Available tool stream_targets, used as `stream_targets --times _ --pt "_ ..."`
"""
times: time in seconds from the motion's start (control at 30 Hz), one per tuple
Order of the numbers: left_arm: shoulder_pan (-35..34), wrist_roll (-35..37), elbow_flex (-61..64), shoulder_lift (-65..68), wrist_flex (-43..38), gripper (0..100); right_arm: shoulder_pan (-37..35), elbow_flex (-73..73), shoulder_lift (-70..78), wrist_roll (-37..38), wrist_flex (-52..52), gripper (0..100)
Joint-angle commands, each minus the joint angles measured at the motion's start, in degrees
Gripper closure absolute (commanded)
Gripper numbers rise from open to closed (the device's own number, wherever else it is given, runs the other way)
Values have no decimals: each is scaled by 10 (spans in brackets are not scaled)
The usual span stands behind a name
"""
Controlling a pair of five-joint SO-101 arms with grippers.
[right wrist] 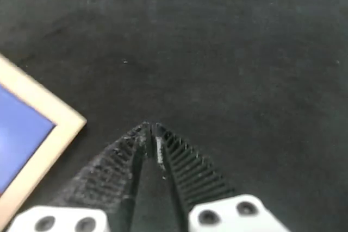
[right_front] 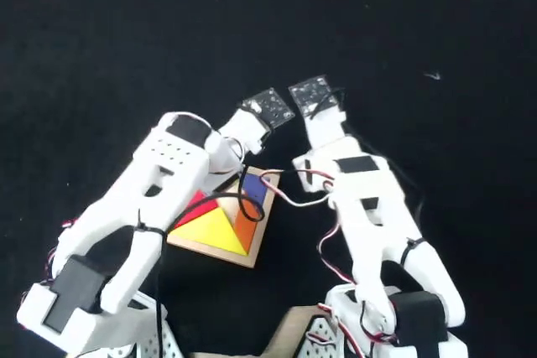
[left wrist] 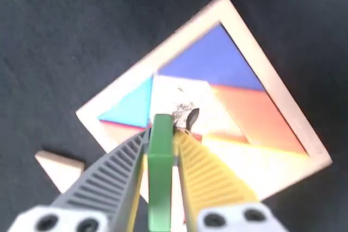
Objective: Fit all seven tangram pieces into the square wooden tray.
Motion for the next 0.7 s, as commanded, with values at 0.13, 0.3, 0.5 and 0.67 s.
stream_targets --times 0.13,0.3,0.5,0.67 --pt "7 17 60 -21 -102 971 21 -1 -22 -9 -15 987" --pt "7 18 87 -21 -140 971 21 -1 -22 -9 -15 987" --pt "7 18 102 -21 -164 971 21 -1 -22 -9 -15 987" --pt "7 18 100 -21 -160 950 21 -1 -22 -9 -15 987"
